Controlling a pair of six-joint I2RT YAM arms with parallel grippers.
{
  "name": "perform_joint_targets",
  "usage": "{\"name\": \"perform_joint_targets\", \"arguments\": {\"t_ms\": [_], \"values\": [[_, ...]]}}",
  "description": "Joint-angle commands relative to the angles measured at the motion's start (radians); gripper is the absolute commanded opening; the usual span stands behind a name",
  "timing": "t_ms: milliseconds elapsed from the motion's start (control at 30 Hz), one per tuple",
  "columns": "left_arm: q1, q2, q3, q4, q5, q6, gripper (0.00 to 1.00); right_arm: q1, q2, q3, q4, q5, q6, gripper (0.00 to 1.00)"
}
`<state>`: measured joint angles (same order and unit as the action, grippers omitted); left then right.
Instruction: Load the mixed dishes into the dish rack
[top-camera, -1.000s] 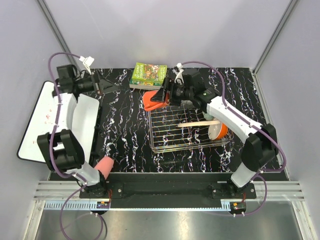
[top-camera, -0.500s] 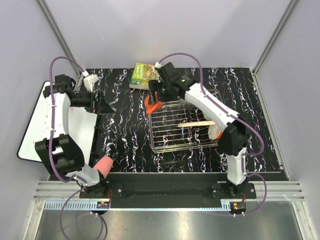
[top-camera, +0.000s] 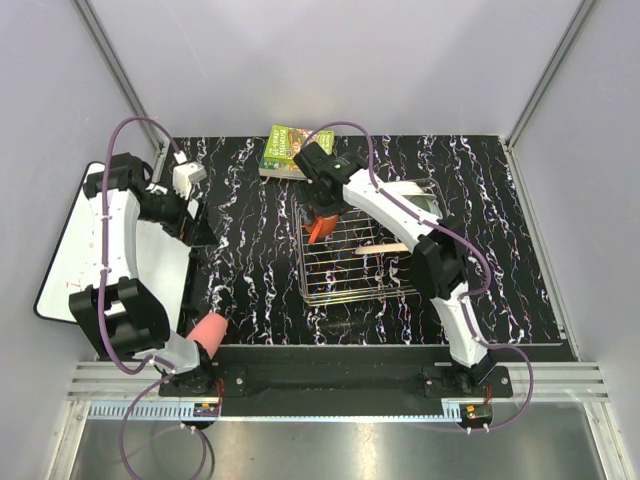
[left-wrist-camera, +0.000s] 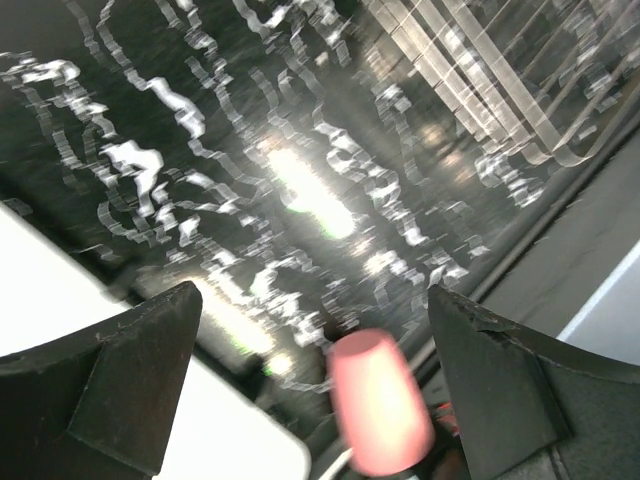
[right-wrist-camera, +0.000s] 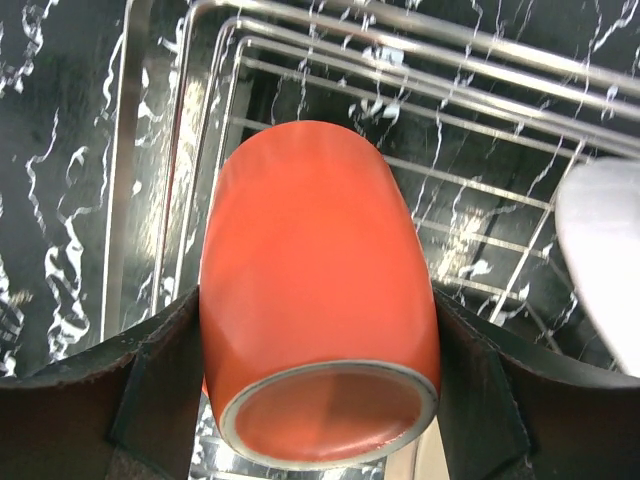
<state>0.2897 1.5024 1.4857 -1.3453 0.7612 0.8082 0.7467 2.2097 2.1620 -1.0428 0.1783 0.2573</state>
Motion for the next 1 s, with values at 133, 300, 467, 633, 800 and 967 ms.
{"name": "perform_joint_targets", "arguments": {"t_ms": [133, 300, 467, 633, 800, 967], "values": [[0.006, -0.088, -0.094, -0.141, -0.279, 0.186, 0.99, 0.010, 0.131, 0.225, -0.011, 0.078, -0.049, 0.00], [0.006, -0.113, -0.142, -0.199, -0.350, 0.244, 0.99, 0.010, 0.192, 0.257, -0.029, 0.130, -0.073, 0.00], [0.008, -0.154, -0.208, -0.201, -0.439, 0.278, 0.99, 0.008, 0.206, 0.249, -0.034, 0.173, -0.081, 0.00], [0.011, -0.185, -0.297, -0.201, -0.551, 0.341, 0.99, 0.008, 0.232, 0.259, -0.040, 0.174, -0.082, 0.00], [0.008, -0.162, -0.309, -0.201, -0.511, 0.338, 0.99, 0.006, 0.203, 0.260, -0.045, 0.170, -0.078, 0.00], [-0.009, -0.146, -0.272, -0.203, -0.447, 0.319, 0.99, 0.010, 0.107, 0.197, -0.029, 0.165, -0.081, 0.00]]}}
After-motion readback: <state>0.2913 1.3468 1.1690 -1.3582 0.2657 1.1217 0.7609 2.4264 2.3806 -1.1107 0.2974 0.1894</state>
